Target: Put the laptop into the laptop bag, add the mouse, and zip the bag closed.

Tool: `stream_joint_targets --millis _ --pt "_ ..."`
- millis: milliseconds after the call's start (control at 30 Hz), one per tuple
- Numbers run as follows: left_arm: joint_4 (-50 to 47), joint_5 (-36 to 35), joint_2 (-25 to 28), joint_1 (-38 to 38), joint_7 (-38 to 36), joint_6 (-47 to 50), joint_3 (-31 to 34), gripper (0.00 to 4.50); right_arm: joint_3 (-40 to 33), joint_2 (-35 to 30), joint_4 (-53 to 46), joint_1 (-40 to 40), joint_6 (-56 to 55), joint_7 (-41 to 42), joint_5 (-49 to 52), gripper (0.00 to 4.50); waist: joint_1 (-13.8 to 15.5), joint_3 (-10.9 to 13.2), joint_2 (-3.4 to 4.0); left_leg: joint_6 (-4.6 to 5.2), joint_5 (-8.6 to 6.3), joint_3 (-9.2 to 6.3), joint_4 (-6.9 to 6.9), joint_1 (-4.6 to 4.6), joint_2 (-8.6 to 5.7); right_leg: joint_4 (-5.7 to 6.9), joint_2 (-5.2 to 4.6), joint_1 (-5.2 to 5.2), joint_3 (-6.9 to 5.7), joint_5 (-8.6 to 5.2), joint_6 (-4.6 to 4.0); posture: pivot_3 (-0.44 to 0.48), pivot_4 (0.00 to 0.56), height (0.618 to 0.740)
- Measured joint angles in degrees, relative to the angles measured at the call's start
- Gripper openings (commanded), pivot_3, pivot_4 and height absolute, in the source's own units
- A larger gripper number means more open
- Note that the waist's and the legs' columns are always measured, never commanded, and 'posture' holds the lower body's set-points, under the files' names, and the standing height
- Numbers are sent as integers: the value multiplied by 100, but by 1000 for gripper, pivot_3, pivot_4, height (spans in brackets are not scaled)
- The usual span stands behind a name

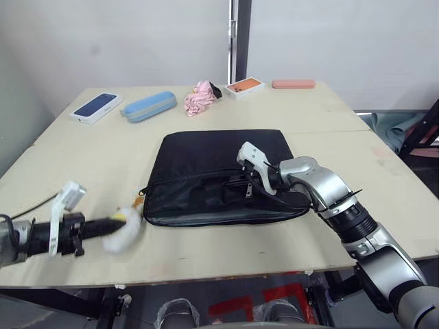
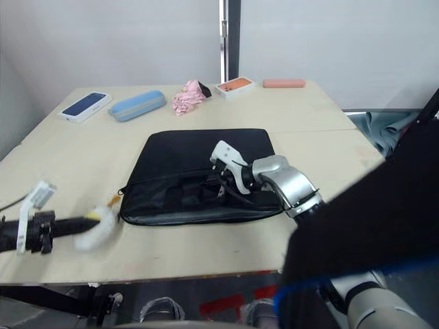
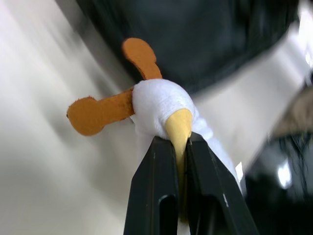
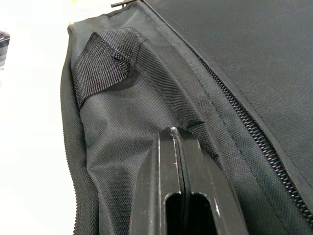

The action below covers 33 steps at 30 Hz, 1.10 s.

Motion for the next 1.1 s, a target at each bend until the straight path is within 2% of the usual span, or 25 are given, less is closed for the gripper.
stream_joint_targets --millis 300,433,533,667,767,867,1000,1100 --pt "-263 105 7 387 -64 -435 -136 27 6 -1 -9 5 1 14 0 0 -23 -4 -1 -1 0 11 -7 3 3 -9 11 -3 12 1 -1 0 150 740" --pt "-499 113 -60 322 70 -592 -149 27 7 -2 -7 9 12 22 0 0 -22 -4 0 -1 0 16 -7 7 3 -7 11 -3 16 1 -2 0 150 740" --pt "-710 87 -363 -129 441 -582 -393 27 0 -9 23 6 19 18 -8 0 1 -9 -6 -1 0 14 -5 9 3 4 10 -2 13 2 -4 0 150 740" --pt "-823 33 -465 -410 685 -448 -485 27 -5 -11 46 2 21 16 -9 0 7 -10 -4 -1 0 13 -3 11 3 14 10 -1 12 4 -6 0 150 740" --pt "-901 -43 -767 -1075 1100 -264 -680 27 -28 -28 80 -18 60 0 -38 0 64 -14 -4 -1 1 10 12 11 3 32 8 0 9 5 -9 0 150 740" --pt "-900 5 -828 -1508 1407 -207 -888 27 -27 -17 76 -15 80 -7 -64 0 65 -16 -5 -2 1 8 26 11 2 44 8 0 15 5 -9 0 150 740" --pt "-281 500 -1034 -2295 2000 -363 -1195 27 -19 7 70 -22 115 -20 -80 0 70 -24 -6 -2 2 4 34 11 3 52 9 0 14 6 -8 0 150 740" --pt "63 673 -1049 -2562 2117 -477 -1236 27 -10 18 64 -20 125 -11 -78 0 63 -33 -7 -6 4 4 40 9 2 50 11 0 19 6 -8 0 150 740"
